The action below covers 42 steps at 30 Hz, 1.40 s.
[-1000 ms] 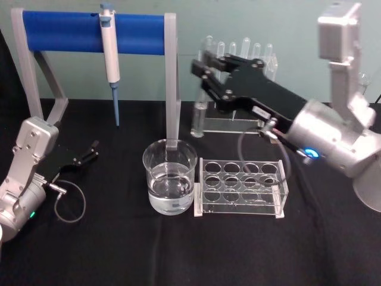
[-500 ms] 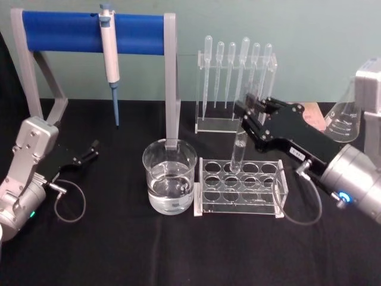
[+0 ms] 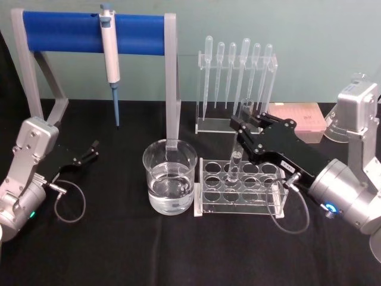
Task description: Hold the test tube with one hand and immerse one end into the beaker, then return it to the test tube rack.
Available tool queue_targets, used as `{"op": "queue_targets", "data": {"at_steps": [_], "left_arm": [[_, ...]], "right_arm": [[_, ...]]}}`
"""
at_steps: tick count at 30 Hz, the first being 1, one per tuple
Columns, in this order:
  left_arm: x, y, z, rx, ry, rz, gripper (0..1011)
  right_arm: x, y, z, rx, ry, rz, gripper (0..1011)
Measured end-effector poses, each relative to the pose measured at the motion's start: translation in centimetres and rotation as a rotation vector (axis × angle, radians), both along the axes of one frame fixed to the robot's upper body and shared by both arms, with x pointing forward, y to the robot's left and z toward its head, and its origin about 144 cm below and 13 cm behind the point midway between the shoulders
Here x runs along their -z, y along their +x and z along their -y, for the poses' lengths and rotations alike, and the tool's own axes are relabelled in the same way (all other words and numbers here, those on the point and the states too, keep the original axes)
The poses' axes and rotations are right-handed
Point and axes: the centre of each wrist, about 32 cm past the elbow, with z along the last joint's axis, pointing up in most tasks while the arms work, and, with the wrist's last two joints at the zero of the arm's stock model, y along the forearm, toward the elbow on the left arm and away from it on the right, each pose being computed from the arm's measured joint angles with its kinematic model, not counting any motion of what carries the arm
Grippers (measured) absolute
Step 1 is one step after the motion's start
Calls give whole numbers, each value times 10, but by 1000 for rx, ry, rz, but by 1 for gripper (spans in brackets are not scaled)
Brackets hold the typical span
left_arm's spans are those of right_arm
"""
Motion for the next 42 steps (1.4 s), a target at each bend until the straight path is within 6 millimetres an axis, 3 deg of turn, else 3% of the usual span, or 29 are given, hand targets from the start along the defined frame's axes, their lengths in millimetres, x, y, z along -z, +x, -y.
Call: {"op": "queue_targets", "data": {"at_steps": [27, 36, 39, 42], "left_arm": [[0, 0, 0, 0, 0, 0, 1000], [0, 0, 0, 0, 0, 0, 1000], [0, 0, 0, 0, 0, 0, 1000], [0, 0, 0, 0, 0, 0, 1000]], "right_arm": [[25, 14, -11, -28, -76, -56, 225], [25, 21, -13, -41, -129, -77, 224], [24, 22, -13, -43, -144, -84, 254], [23, 22, -13, -42, -154, -91, 360]]}}
